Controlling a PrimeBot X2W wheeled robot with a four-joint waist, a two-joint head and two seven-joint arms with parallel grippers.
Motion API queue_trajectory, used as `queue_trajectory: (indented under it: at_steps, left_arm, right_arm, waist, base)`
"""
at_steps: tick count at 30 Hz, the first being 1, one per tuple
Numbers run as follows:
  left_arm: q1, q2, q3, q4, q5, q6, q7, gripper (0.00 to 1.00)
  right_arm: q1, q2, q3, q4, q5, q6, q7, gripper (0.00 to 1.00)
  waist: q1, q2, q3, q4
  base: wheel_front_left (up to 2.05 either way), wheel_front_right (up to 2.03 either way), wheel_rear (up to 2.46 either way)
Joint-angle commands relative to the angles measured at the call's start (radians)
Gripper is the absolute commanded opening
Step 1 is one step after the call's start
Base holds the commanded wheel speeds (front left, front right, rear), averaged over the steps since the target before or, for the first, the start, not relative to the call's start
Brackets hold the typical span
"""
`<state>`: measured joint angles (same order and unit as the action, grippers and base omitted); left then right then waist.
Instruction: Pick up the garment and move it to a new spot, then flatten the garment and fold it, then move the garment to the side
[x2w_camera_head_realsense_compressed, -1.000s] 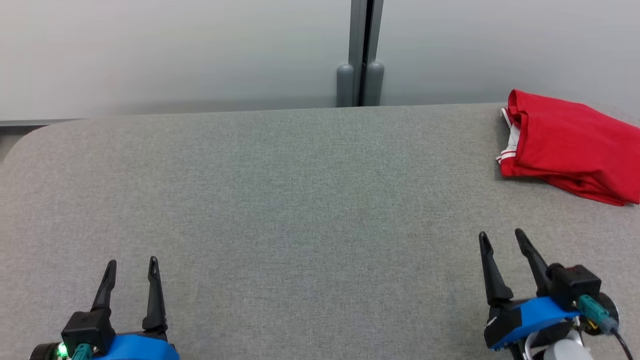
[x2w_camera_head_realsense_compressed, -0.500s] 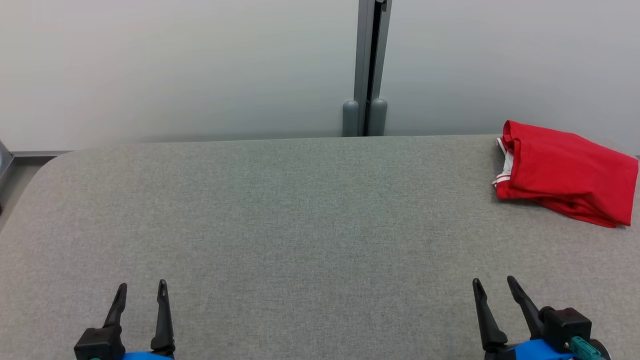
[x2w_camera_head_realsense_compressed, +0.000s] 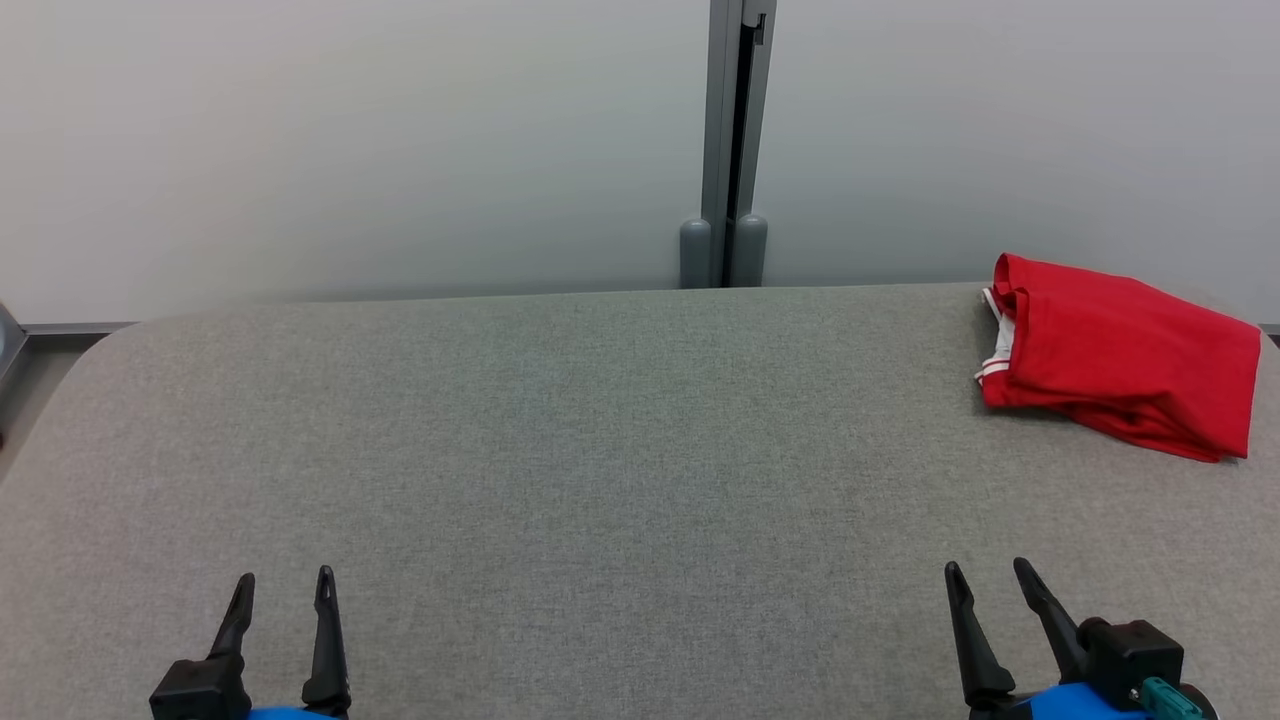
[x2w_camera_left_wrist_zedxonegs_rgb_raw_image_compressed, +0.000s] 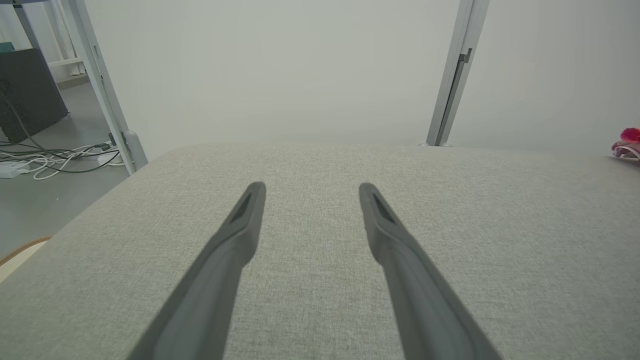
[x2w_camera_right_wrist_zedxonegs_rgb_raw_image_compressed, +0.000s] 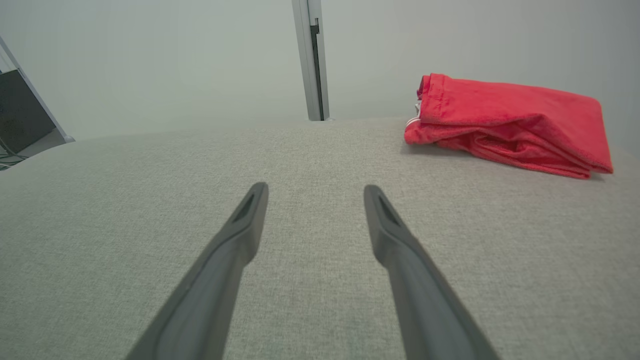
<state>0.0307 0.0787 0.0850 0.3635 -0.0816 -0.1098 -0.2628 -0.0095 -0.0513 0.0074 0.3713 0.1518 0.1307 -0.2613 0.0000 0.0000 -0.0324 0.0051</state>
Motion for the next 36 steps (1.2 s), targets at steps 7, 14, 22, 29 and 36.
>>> queue_trajectory:
  at_steps: [7,14,22,29,36]
  left_arm:
    - [-0.012,0.003,0.01,0.008,-0.002,-0.007,-0.002,1.0]
    - [-0.002,0.004,0.009,0.012,0.002,-0.005,0.0,0.0]
    - [0.004,-0.011,0.013,0.061,-0.052,-0.005,0.029,0.0]
    - [-0.01,-0.013,0.014,0.042,-0.198,-0.007,0.063,0.0]
    - [-0.02,-0.014,0.012,0.021,-0.331,-0.009,0.09,0.0]
  right_arm:
    - [0.014,0.001,0.004,-0.008,0.0,0.0,-0.005,1.0]
    - [0.002,0.0,0.004,-0.005,0.001,0.0,0.0,0.0]
    - [0.008,0.004,-0.004,0.034,0.057,0.0,0.023,0.0]
    - [-0.002,0.003,-0.015,0.016,0.194,0.0,0.057,0.0]
    - [-0.012,0.003,-0.025,0.0,0.32,0.0,0.087,0.0]
  waist:
    - [0.0,0.0,-0.002,-0.003]
    - [0.0,0.0,0.001,-0.006]
    - [0.0,0.0,0.001,-0.006]
    - [0.0,0.0,0.003,-0.006]
    - [0.0,0.0,0.005,-0.006]
  base:
    - [0.0,0.0,0.0]
    - [0.0,0.0,0.0]
    - [0.0,0.0,0.0]
    - [0.0,0.0,0.0]
    - [0.0,0.0,0.0]
